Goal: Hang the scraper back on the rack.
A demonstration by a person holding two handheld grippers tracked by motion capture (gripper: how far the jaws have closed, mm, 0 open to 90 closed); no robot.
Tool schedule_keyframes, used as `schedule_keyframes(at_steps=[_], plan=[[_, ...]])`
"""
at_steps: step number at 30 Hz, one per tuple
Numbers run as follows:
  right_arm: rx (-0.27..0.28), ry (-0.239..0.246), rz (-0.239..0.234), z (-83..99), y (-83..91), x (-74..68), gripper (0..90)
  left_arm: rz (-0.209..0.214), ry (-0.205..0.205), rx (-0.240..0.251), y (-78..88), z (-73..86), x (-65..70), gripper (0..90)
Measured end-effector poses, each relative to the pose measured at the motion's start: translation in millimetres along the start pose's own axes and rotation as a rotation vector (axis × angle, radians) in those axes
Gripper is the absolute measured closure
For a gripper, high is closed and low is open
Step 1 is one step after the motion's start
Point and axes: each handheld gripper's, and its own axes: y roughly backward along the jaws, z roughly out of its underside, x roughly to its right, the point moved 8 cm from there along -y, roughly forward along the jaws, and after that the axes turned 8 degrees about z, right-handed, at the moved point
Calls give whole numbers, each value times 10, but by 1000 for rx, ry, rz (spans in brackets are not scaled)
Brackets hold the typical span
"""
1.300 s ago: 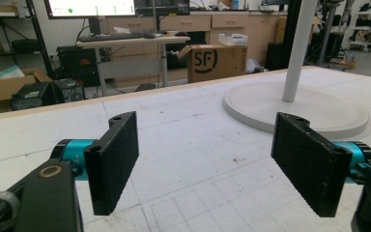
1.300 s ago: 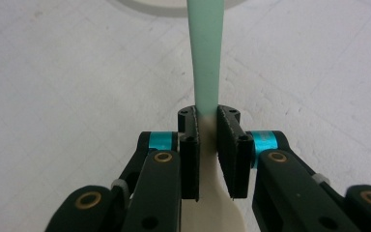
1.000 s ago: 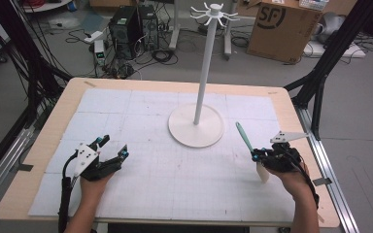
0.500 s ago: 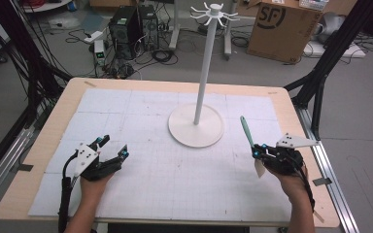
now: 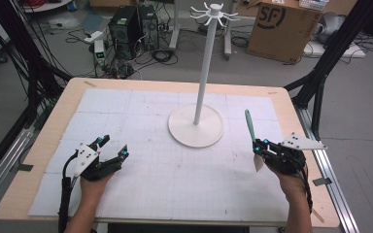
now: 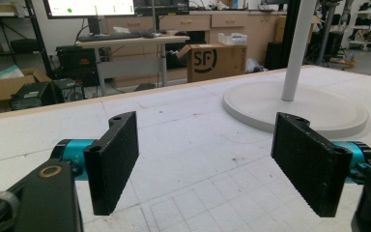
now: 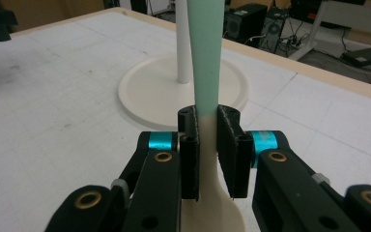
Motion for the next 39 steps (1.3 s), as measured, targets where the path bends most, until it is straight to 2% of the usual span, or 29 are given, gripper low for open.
schedule_keyframes(at_steps=[6,20,27,35,39], plan=[[32,-8,16,-34,13,11,800,0,0,0,0,0,1,256],[160,-62,24,-222,82,20,801,1,0,0,-1,1,1,256],[180,-50,17,-310,89,9,801,1,0,0,-1,1,1,256],[237,-43,39,-536,163,30,800,0,0,-1,-1,2,1,256],[249,-43,37,-619,178,28,801,1,1,0,-2,1,3,256]])
